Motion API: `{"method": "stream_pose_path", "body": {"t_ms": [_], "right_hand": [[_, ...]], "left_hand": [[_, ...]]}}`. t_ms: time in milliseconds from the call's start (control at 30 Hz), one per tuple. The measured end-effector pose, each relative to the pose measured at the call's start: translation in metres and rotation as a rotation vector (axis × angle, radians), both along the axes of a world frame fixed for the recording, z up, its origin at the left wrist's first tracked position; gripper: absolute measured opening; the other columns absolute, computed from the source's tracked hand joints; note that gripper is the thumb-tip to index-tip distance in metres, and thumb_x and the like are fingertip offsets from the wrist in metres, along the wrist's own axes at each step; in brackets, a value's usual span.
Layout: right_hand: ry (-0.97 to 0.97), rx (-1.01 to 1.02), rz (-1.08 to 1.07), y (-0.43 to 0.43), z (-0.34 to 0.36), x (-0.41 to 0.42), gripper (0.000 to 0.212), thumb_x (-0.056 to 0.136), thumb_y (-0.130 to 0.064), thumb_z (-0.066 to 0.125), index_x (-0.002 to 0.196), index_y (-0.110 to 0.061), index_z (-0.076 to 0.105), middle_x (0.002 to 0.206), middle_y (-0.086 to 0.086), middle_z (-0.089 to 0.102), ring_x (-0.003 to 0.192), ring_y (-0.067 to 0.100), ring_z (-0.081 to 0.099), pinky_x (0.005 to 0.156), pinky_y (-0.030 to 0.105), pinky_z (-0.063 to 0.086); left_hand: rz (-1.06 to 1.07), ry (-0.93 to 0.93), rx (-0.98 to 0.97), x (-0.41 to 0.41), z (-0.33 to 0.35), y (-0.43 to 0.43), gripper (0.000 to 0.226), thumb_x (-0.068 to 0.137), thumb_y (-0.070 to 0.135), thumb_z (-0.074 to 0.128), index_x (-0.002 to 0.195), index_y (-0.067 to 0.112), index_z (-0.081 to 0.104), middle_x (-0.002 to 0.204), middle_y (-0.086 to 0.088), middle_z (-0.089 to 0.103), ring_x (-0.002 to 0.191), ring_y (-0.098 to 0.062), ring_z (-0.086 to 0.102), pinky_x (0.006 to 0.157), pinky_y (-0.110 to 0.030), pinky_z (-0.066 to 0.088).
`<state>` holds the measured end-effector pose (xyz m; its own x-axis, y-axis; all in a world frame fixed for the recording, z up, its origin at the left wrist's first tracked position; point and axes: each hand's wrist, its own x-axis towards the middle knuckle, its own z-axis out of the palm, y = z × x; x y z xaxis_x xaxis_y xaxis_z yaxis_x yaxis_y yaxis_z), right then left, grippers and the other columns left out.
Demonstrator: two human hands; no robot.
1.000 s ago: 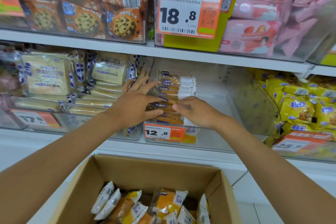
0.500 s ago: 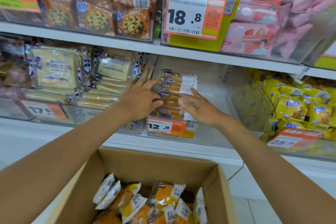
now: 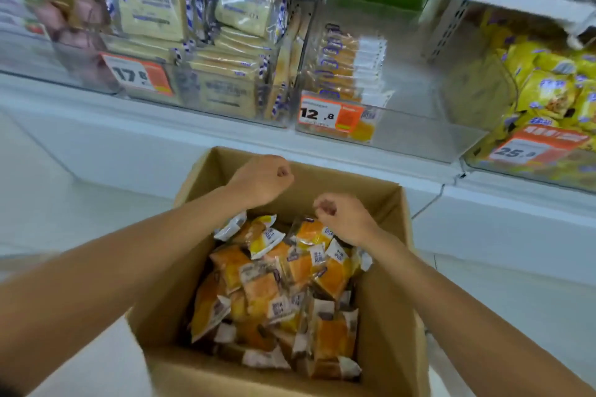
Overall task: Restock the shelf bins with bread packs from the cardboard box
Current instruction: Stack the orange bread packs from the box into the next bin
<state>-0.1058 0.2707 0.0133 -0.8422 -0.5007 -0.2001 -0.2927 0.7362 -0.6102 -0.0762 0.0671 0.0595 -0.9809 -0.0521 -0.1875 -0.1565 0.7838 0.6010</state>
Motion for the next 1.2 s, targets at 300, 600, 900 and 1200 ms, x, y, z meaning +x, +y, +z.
{"method": "stream_pose_path", "body": {"t_ms": [300,600,900,1200], "right_hand": [[-0.498,0.237,-0.317,0.015,-0.166,0.018,0.08,0.086,-0.029,0.07,0.151,-0.014,0.026,0.153,0.013,0.028,0.137,0.031,0.033,0.109,0.036,0.035],[-0.483,0.14,-0.396,-0.015,-0.203,0.025,0.08,0.089,-0.023,0.066,0.153,-0.014,0.019,0.16,0.008,0.01,0.147,0.028,0.013,0.115,0.037,0.024],[-0.571,0.169,-0.161,0.006,-0.19,0.008,0.021,0.08,-0.03,0.078,0.08,-0.017,0.061,0.073,-0.001,0.059,0.071,0.019,0.057,0.058,0.031,0.041],[-1.04,-0.486,-0.31,0.004,-0.134,-0.01,0.054,0.089,-0.046,0.059,0.133,-0.017,0.054,0.127,0.004,0.064,0.119,0.021,0.059,0.104,0.038,0.045]], "left_hand": [[0.219,-0.385,0.199,0.043,-0.128,-0.05,0.017,0.095,0.019,0.06,0.102,0.008,0.071,0.111,-0.01,0.068,0.101,-0.027,0.064,0.083,-0.037,0.05],[0.372,-0.55,0.386,0.057,-0.18,-0.044,0.008,0.096,0.011,0.057,0.099,0.011,0.065,0.089,-0.007,0.062,0.074,-0.017,0.058,0.062,-0.024,0.045],[0.491,-0.639,0.572,0.062,-0.184,-0.024,0.045,0.089,0.021,0.07,0.128,0.009,0.053,0.121,-0.011,0.06,0.107,-0.021,0.06,0.086,-0.031,0.052],[0.684,-0.552,1.138,0.053,-0.165,-0.017,0.029,0.086,0.014,0.07,0.113,0.01,0.06,0.11,-0.012,0.072,0.098,-0.024,0.07,0.089,-0.042,0.057]]}}
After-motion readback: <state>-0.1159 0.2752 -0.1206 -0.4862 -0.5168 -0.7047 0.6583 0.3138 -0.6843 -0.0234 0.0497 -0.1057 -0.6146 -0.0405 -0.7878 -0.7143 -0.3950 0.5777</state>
